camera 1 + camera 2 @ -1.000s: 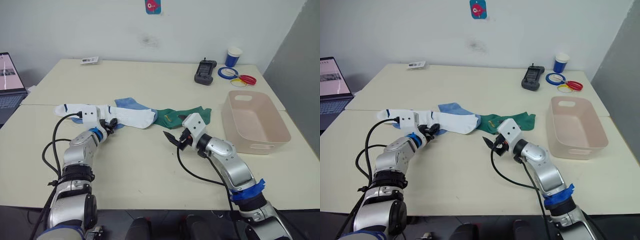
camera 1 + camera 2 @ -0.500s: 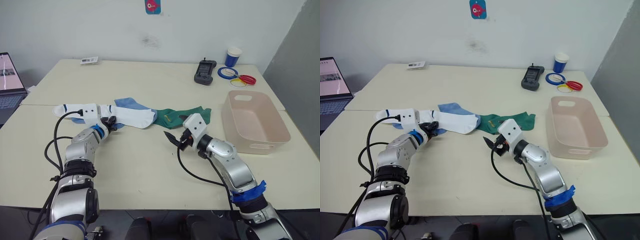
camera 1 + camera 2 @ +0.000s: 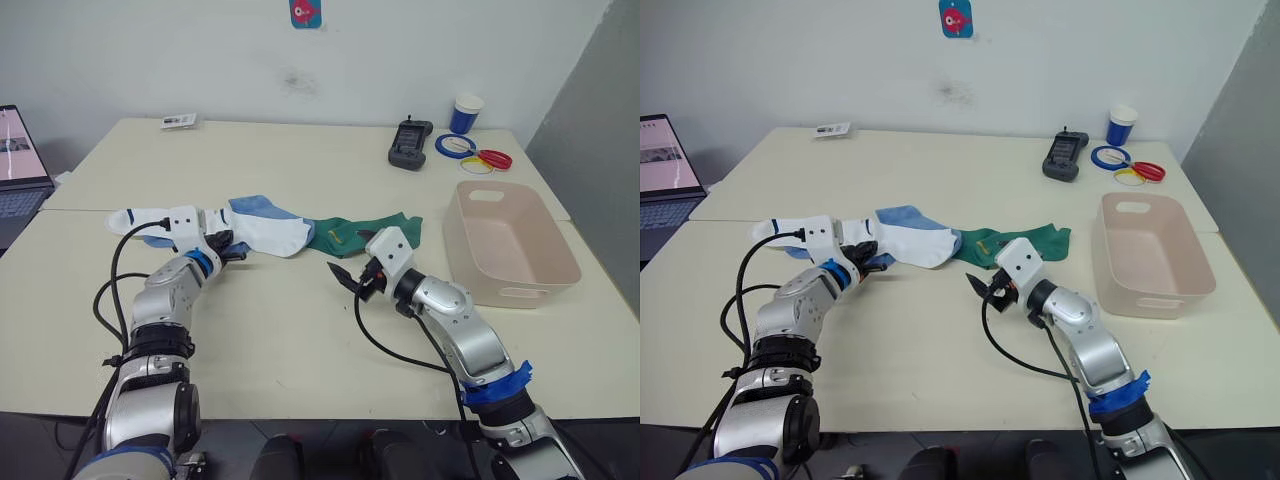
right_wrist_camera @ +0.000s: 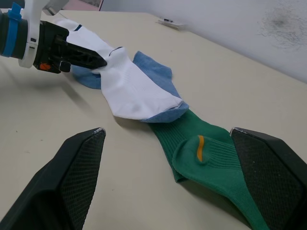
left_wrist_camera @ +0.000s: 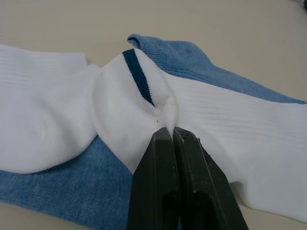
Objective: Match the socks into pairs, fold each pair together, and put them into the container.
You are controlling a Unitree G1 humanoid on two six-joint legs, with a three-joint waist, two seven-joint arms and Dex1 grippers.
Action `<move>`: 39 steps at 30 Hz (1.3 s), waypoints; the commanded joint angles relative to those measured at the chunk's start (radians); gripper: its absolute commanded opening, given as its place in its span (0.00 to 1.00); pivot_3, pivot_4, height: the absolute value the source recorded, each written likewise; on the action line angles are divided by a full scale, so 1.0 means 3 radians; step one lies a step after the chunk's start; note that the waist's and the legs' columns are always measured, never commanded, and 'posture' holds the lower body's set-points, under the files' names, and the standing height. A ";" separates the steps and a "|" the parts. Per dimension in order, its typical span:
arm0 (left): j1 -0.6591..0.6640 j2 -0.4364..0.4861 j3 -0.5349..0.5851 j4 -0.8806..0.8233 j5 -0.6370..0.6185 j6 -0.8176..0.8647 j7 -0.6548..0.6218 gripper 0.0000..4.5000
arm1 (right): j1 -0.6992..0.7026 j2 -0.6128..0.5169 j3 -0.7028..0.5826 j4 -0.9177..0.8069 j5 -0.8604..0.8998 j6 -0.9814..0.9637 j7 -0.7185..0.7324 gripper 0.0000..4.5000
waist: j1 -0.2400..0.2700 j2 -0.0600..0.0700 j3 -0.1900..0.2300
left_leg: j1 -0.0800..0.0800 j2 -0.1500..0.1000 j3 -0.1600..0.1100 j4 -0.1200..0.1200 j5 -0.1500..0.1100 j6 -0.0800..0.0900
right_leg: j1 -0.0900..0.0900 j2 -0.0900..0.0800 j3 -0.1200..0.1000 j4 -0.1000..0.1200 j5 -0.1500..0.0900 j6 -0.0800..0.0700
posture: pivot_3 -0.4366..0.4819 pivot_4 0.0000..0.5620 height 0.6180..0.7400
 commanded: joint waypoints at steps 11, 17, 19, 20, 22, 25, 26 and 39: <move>0.1423 0.0168 -0.0059 -0.2801 -0.0745 0.1611 -0.0163 0.00 | 0.0016 -0.0001 -0.0036 -0.0057 0.0019 -0.0080 0.0001 1.00 | -0.0008 0.0000 0.0000 | 0.0002 0.0006 -0.0003 -0.0001 0.0000 0.0000 | 0.0001 -0.0002 0.0002 0.0001 0.0000 0.0000 | 0.48 0.27 1.00; 0.1983 0.0261 0.0121 -0.3667 -0.1424 0.2342 -0.0226 0.00 | -0.0005 -0.0007 -0.0066 0.0036 0.0065 -0.0063 0.0055 1.00 | -0.0008 0.0001 0.0000 | 0.0003 0.0004 -0.0005 0.0000 0.0000 0.0000 | 0.0003 -0.0004 0.0004 -0.0001 0.0000 0.0000 | 0.48 0.27 1.00; 0.2273 0.0449 0.0185 -0.3868 -0.1659 0.2509 -0.0429 0.00 | -0.0044 0.0038 -0.0115 0.0099 0.0146 0.0063 0.0062 1.00 | -0.0010 0.0001 0.0000 | 0.0004 0.0005 -0.0005 0.0000 0.0000 0.0001 | 0.0003 -0.0003 0.0005 -0.0002 -0.0001 0.0000 | 0.48 0.27 1.00; 0.2410 0.0558 0.0217 -0.3904 -0.1687 0.2518 -0.0522 0.00 | -0.0073 0.0063 -0.0136 0.0133 0.0195 0.0163 0.0071 1.00 | -0.0024 0.0001 0.0000 | 0.0004 0.0005 -0.0005 0.0000 -0.0001 0.0001 | 0.0003 -0.0003 0.0005 -0.0002 -0.0001 0.0000 | 0.48 0.27 1.00; 0.2573 0.0714 0.0254 -0.3912 -0.1698 0.2485 -0.0609 0.00 | -0.0114 0.0083 -0.0152 0.0173 0.0261 0.0331 0.0095 1.00 | -0.0024 0.0005 0.0003 | 0.0009 0.0006 -0.0008 -0.0004 -0.0001 0.0001 | 0.0003 -0.0001 0.0009 -0.0001 -0.0002 -0.0002 | 0.48 0.27 1.00; 0.2698 0.0926 0.0214 -0.3801 -0.1483 0.2243 -0.0677 0.00 | -0.0216 0.0048 -0.0026 0.0262 0.0466 0.0905 0.0420 1.00 | -0.0010 0.0008 0.0005 | 0.0009 0.0005 -0.0009 -0.0003 -0.0001 0.0001 | 0.0002 0.0000 0.0003 0.0000 -0.0003 -0.0006 | 0.48 0.27 1.00; 0.2711 0.0951 0.0200 -0.3774 -0.1459 0.2196 -0.0688 0.00 | -0.0257 0.0024 0.0050 0.0293 0.0495 0.1048 0.0527 1.00 | -0.0009 0.0009 0.0005 | 0.0009 0.0006 -0.0009 -0.0003 0.0000 0.0001 | 0.0002 -0.0001 0.0003 0.0001 -0.0004 -0.0008 | 0.48 0.27 1.00; 0.2822 0.0970 0.0076 -0.3756 -0.1362 0.1944 -0.0714 0.00 | -0.0768 0.0323 0.0155 0.1014 0.0573 0.1191 0.0707 0.86 | -0.0010 0.0010 0.0006 | 0.0003 0.0006 -0.0007 -0.0005 -0.0001 0.0002 | -0.0004 -0.0001 0.0004 -0.0001 -0.0006 -0.0011 | 0.48 0.27 1.00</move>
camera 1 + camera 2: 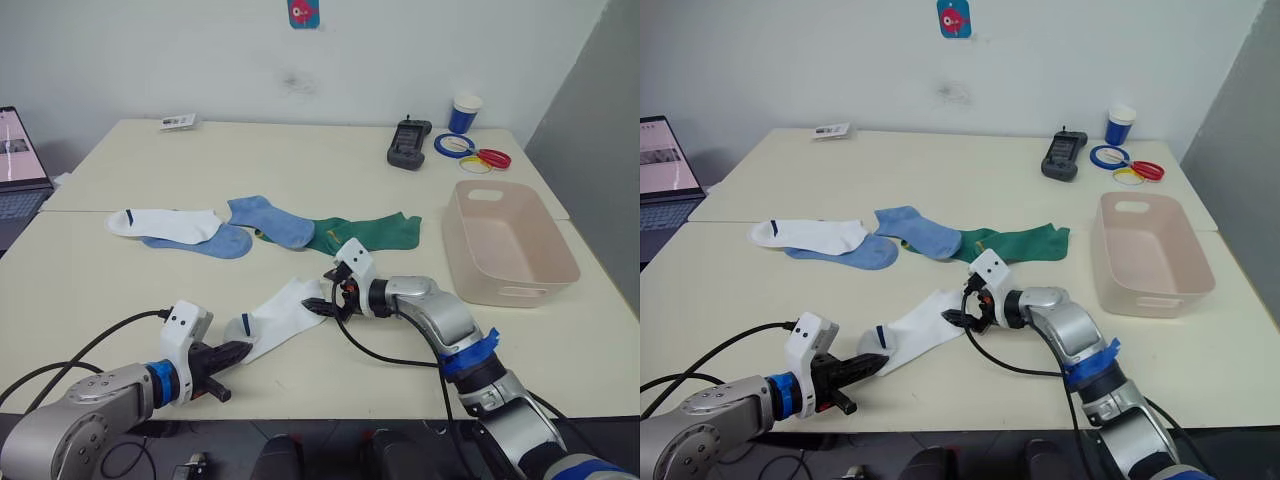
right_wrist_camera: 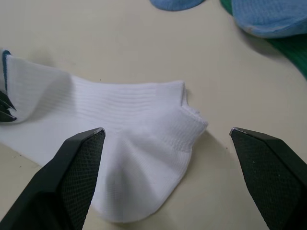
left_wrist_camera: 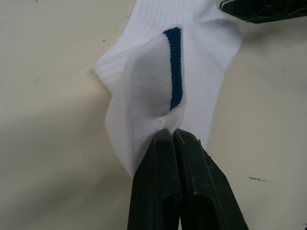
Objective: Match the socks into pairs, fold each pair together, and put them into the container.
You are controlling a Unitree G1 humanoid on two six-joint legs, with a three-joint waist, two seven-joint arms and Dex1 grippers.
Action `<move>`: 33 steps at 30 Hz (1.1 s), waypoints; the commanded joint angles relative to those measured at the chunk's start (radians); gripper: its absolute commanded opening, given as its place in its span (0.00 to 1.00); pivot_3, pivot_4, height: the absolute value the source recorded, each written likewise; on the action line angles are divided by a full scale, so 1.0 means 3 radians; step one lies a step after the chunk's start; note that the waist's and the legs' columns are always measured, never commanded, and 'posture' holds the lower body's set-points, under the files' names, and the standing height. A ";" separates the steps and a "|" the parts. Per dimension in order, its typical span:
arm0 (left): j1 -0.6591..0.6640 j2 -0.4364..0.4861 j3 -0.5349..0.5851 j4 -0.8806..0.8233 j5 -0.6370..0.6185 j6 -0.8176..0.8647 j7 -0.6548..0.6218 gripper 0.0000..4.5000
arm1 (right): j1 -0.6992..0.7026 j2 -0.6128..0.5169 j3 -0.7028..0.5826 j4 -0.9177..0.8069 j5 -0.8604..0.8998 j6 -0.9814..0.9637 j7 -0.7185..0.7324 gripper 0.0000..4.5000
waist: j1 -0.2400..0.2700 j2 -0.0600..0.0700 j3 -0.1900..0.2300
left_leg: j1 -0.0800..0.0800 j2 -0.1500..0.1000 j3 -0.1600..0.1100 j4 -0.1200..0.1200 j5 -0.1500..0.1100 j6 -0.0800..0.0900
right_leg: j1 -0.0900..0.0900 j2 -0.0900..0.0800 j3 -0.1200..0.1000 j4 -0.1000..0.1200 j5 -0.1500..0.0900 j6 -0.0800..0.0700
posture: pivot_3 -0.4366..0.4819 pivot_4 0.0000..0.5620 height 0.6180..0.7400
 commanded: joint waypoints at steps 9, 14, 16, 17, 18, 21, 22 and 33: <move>0.0042 -0.0004 0.0020 -0.0034 0.0012 -0.0125 0.0005 0.00 | -0.0042 0.0035 -0.0216 -0.0143 0.0182 0.0128 0.0043 0.19 | 0.0000 0.0001 0.0000 | 0.0000 0.0001 -0.0001 0.0000 0.0000 0.0000 | -0.0001 0.0000 0.0002 0.0000 0.0000 0.0000 | 0.48 0.27 1.00; 0.0021 0.0002 -0.0046 -0.0019 0.0078 -0.0238 -0.0032 0.00 | 0.0075 -0.0020 -0.0302 -0.0439 0.0315 0.0386 0.0002 0.01 | 0.0002 0.0001 0.0000 | -0.0001 0.0001 -0.0001 -0.0001 0.0000 0.0000 | -0.0001 0.0000 0.0002 0.0000 0.0000 0.0000 | 0.48 0.27 1.00; 0.0001 -0.0031 -0.0105 -0.0015 0.0136 -0.0362 -0.0048 0.00 | 0.0155 -0.0069 -0.0318 -0.0617 0.0357 0.0507 -0.0011 0.01 | 0.0004 0.0001 0.0001 | -0.0001 0.0001 -0.0001 -0.0001 0.0000 0.0000 | -0.0001 0.0000 0.0002 -0.0001 0.0000 0.0000 | 0.48 0.27 1.00; -0.0004 -0.0045 -0.0149 -0.0036 0.0138 -0.0400 -0.0069 0.00 | 0.0214 -0.0112 -0.0334 -0.0750 0.0397 0.0603 -0.0020 0.01 | 0.0008 0.0001 0.0001 | -0.0001 0.0000 -0.0002 -0.0001 0.0000 0.0000 | -0.0001 -0.0001 0.0003 -0.0001 0.0000 0.0000 | 0.48 0.27 1.00; -0.0007 -0.0061 -0.0206 -0.0081 0.0153 -0.0449 -0.0082 0.00 | 0.0318 -0.0187 -0.0376 -0.0978 0.0482 0.0773 -0.0024 0.01 | 0.0010 0.0001 0.0001 | -0.0001 0.0000 -0.0001 -0.0001 0.0000 0.0000 | -0.0001 -0.0002 0.0003 -0.0001 0.0000 0.0000 | 0.48 0.27 1.00; -0.0131 -0.0174 -0.0321 -0.0100 0.0202 -0.0568 -0.0018 0.00 | 0.0660 -0.0432 -0.0701 -0.1737 0.0792 0.1430 -0.0123 0.01 | 0.0033 0.0003 0.0002 | -0.0003 -0.0003 -0.0003 -0.0001 0.0000 0.0000 | -0.0001 -0.0006 0.0002 -0.0004 -0.0001 0.0001 | 0.48 0.27 1.00; -0.0188 -0.0215 -0.0340 -0.0059 0.0222 -0.0571 0.0033 0.00 | 0.0721 -0.0472 -0.0810 -0.1888 0.0865 0.1587 -0.0177 0.01 | 0.0036 0.0003 0.0002 | -0.0006 -0.0004 -0.0003 -0.0001 0.0000 0.0000 | -0.0001 -0.0007 0.0002 -0.0005 -0.0001 0.0001 | 0.48 0.27 1.00; -0.0121 -0.0417 -0.0663 -0.0080 0.0441 -0.0579 0.0283 0.00 | 0.1168 -0.0494 -0.1342 -0.2570 0.1183 0.2334 -0.0664 0.01 | 0.0001 0.0003 0.0002 | -0.0002 -0.0003 0.0000 -0.0006 0.0000 0.0000 | -0.0003 0.0005 0.0001 -0.0003 0.0000 0.0002 | 0.48 0.27 1.00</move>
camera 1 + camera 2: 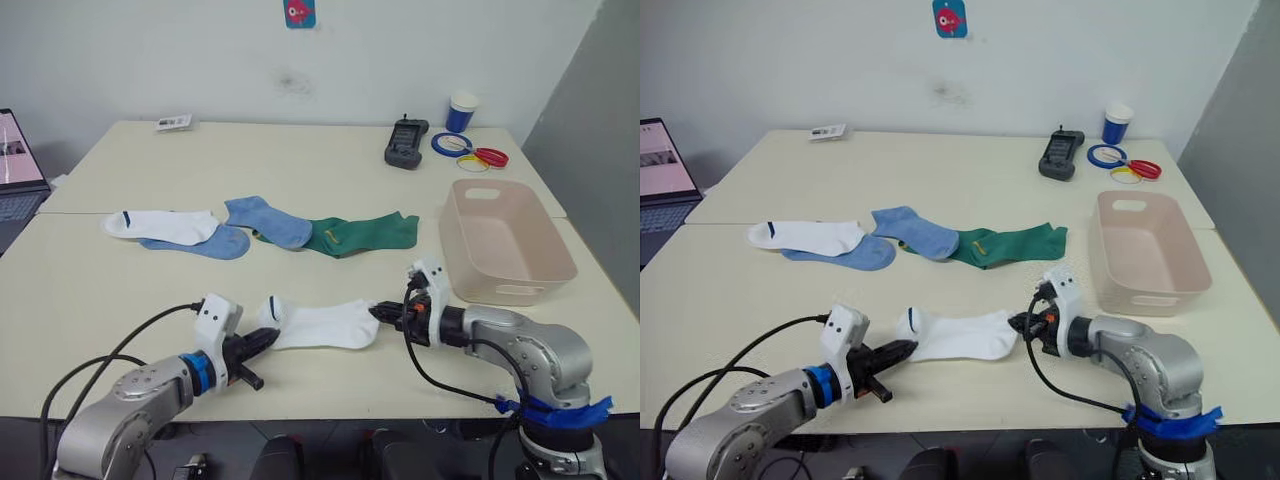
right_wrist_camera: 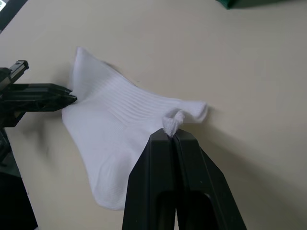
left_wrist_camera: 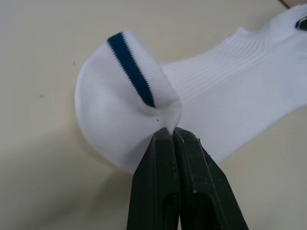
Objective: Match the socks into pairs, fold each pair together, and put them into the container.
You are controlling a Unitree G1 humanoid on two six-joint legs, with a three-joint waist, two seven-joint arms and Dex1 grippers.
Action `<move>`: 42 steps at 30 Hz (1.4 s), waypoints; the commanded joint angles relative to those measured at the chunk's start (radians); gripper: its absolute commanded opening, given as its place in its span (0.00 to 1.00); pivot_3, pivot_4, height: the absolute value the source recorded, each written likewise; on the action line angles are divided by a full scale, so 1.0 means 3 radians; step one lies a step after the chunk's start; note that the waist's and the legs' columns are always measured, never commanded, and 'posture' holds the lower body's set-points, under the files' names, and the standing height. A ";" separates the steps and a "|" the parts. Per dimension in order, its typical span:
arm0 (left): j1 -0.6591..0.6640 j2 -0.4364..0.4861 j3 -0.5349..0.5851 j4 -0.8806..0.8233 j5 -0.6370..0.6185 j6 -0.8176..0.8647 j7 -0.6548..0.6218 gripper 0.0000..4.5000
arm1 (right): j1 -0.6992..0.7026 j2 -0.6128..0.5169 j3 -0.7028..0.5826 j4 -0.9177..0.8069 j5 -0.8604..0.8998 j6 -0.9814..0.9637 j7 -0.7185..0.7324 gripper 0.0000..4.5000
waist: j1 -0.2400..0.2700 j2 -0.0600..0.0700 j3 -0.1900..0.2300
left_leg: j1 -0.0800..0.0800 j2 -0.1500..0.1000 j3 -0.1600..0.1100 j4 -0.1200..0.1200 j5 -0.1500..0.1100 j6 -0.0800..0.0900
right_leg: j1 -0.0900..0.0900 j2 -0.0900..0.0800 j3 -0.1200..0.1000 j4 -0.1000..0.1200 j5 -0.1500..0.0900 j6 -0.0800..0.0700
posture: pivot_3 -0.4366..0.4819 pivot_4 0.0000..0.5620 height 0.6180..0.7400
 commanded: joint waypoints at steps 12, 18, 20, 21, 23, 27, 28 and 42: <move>0.0090 0.0045 0.0132 -0.0060 0.0084 -0.0084 0.0004 0.54 | 0.0222 -0.0180 0.0182 0.0035 0.0067 -0.0377 -0.0109 0.00 | -0.0004 0.0000 0.0000 | 0.0000 -0.0001 0.0002 0.0001 0.0000 0.0000 | 0.0000 -0.0003 0.0003 -0.0001 0.0001 0.0001 | 0.48 0.27 1.00; 0.0250 0.0326 0.0483 0.0001 -0.0169 -0.0003 -0.0330 0.95 | 0.0169 -0.0325 0.0150 0.0072 0.0132 -0.0446 -0.0046 0.30 | -0.0003 0.0001 0.0001 | 0.0001 0.0001 0.0001 0.0000 0.0000 0.0000 | -0.0001 0.0000 0.0000 -0.0001 0.0000 0.0000 | 0.48 0.27 1.00; 0.0303 0.0436 0.0636 0.0036 -0.0297 0.0044 -0.0479 1.00 | 0.0166 -0.0400 0.0141 0.0066 0.0156 -0.0479 -0.0020 0.45 | -0.0003 0.0002 0.0001 | 0.0001 0.0001 0.0000 0.0001 0.0000 0.0000 | -0.0002 -0.0002 0.0001 -0.0002 0.0000 0.0000 | 0.48 0.27 1.00; 0.0328 0.0492 0.0718 0.0063 -0.0350 0.0055 -0.0558 1.00 | 0.0168 -0.0427 0.0117 0.0055 0.0182 -0.0479 -0.0008 0.53 | -0.0003 0.0001 0.0001 | 0.0000 0.0002 0.0000 0.0001 0.0000 0.0000 | -0.0002 -0.0002 0.0002 -0.0002 -0.0001 -0.0001 | 0.48 0.27 1.00; 0.0356 0.0608 0.0858 0.0134 -0.0434 0.0069 -0.0711 1.00 | 0.0183 -0.0531 0.0083 0.0003 0.0284 -0.0457 0.0101 0.68 | -0.0002 0.0002 0.0002 | -0.0001 0.0002 0.0000 0.0000 0.0000 0.0000 | -0.0004 -0.0003 0.0003 -0.0003 -0.0001 -0.0001 | 0.48 0.27 1.00; 0.0325 0.0797 0.0997 0.0304 -0.0497 0.0085 -0.0949 1.00 | 0.0184 -0.0696 -0.0034 -0.0029 0.0509 -0.0361 0.0251 0.99 | 0.0002 0.0003 0.0004 | -0.0005 0.0002 0.0000 -0.0001 0.0000 0.0000 | -0.0011 -0.0004 0.0002 -0.0003 -0.0002 -0.0002 | 0.48 0.27 1.00; 0.0265 0.0807 0.0999 0.0383 -0.0472 0.0055 -0.0956 1.00 | 0.0170 -0.0722 -0.0039 0.0007 0.0515 -0.0388 0.0252 0.99 | 0.0002 0.0003 0.0004 | -0.0006 0.0002 0.0000 -0.0001 0.0000 0.0000 | -0.0012 -0.0004 0.0003 -0.0003 -0.0002 -0.0002 | 0.48 0.27 1.00; -0.0739 0.0318 0.0113 0.1176 0.0155 -0.0400 -0.0814 0.87 | 0.0124 -0.0680 0.0236 0.0385 0.0378 -0.0710 0.0142 0.95 | 0.0010 0.0001 0.0003 | -0.0039 -0.0001 0.0007 0.0004 0.0000 0.0000 | -0.0036 -0.0003 -0.0001 -0.0002 0.0001 0.0003 | 0.48 0.27 1.00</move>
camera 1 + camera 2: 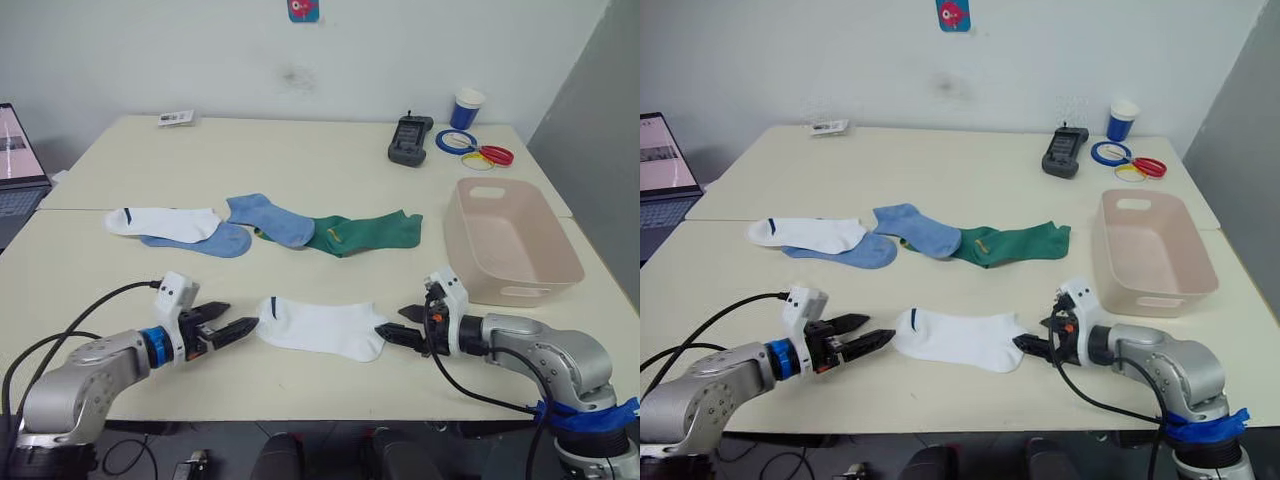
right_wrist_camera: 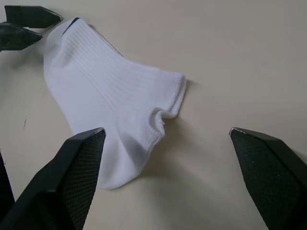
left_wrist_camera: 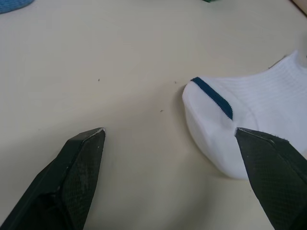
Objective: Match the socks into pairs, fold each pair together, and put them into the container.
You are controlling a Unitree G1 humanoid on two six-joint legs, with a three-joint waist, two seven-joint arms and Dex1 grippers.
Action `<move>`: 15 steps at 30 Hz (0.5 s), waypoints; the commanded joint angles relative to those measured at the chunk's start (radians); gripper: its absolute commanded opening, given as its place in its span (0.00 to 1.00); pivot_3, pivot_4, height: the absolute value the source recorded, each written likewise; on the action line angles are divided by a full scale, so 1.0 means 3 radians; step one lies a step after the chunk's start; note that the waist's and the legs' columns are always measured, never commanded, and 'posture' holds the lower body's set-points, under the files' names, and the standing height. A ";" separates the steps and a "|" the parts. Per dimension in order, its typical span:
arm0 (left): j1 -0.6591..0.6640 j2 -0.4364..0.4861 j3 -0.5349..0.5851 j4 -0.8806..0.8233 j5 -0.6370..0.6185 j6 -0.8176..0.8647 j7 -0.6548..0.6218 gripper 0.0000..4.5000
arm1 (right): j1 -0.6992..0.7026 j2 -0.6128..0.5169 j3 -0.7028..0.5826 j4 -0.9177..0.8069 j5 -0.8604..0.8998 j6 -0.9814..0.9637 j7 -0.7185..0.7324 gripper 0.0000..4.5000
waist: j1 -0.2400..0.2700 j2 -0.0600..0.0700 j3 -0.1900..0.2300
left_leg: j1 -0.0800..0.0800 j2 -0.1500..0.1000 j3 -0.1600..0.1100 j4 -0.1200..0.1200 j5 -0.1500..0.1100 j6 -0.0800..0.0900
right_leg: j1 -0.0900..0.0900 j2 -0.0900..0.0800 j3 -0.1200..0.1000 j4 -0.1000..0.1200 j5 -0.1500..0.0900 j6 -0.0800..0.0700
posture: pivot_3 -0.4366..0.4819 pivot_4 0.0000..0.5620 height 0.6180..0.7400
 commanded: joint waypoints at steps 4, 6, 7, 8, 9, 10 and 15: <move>-0.0045 -0.0084 -0.0311 -0.0017 0.0289 -0.0192 0.0019 0.60 | -0.0026 0.0043 0.0039 0.0002 0.0052 -0.0067 -0.0015 0.72 | 0.0001 0.0000 0.0000 | 0.0000 -0.0001 0.0000 0.0003 0.0000 0.0000 | 0.0001 0.0000 -0.0001 0.0002 0.0001 0.0002 | 0.48 0.27 1.00; 0.0009 -0.0064 -0.0305 -0.0073 0.0285 -0.0194 -0.0017 0.45 | -0.0025 0.0050 0.0055 -0.0004 0.0064 -0.0067 -0.0012 0.55 | 0.0000 0.0000 0.0000 | 0.0000 -0.0001 0.0001 0.0004 0.0000 0.0000 | 0.0001 0.0000 0.0000 0.0002 0.0003 0.0004 | 0.48 0.27 1.00; 0.0031 -0.0061 -0.0287 -0.0095 0.0266 -0.0180 -0.0024 0.37 | -0.0023 0.0052 0.0061 -0.0007 0.0065 -0.0068 -0.0012 0.46 | 0.0000 0.0000 0.0000 | 0.0000 0.0000 0.0001 0.0004 0.0000 0.0000 | 0.0001 0.0000 0.0001 0.0002 0.0003 0.0004 | 0.48 0.27 1.00; 0.0054 -0.0058 -0.0269 -0.0116 0.0252 -0.0171 -0.0026 0.30 | -0.0020 0.0055 0.0064 -0.0006 0.0070 -0.0071 -0.0006 0.37 | 0.0000 0.0000 0.0000 | 0.0000 0.0000 0.0001 0.0005 0.0000 0.0000 | 0.0001 -0.0001 0.0002 0.0002 0.0003 0.0004 | 0.48 0.27 1.00; 0.0077 -0.0056 -0.0248 -0.0135 0.0236 -0.0162 -0.0026 0.23 | -0.0019 0.0057 0.0066 -0.0005 0.0070 -0.0075 -0.0005 0.30 | 0.0000 0.0000 0.0000 | 0.0000 0.0000 0.0001 0.0005 0.0000 0.0000 | 0.0001 -0.0001 0.0002 0.0001 0.0003 0.0004 | 0.48 0.27 1.00; 0.0101 -0.0061 -0.0219 -0.0156 0.0219 -0.0151 -0.0010 0.17 | -0.0019 0.0064 0.0063 -0.0002 0.0070 -0.0080 -0.0008 0.22 | 0.0000 0.0000 0.0000 | 0.0000 0.0000 0.0001 0.0005 0.0000 0.0000 | 0.0001 -0.0001 0.0002 0.0001 0.0003 0.0004 | 0.48 0.27 1.00; 0.0269 -0.0118 -0.0067 -0.0332 0.0151 -0.0089 0.0128 0.00 | -0.0030 0.0052 0.0054 0.0020 0.0081 -0.0132 0.0047 0.01 | -0.0004 0.0000 0.0000 | 0.0000 0.0001 0.0000 0.0005 0.0000 0.0000 | 0.0001 0.0000 0.0001 0.0001 0.0003 0.0005 | 0.48 0.27 1.00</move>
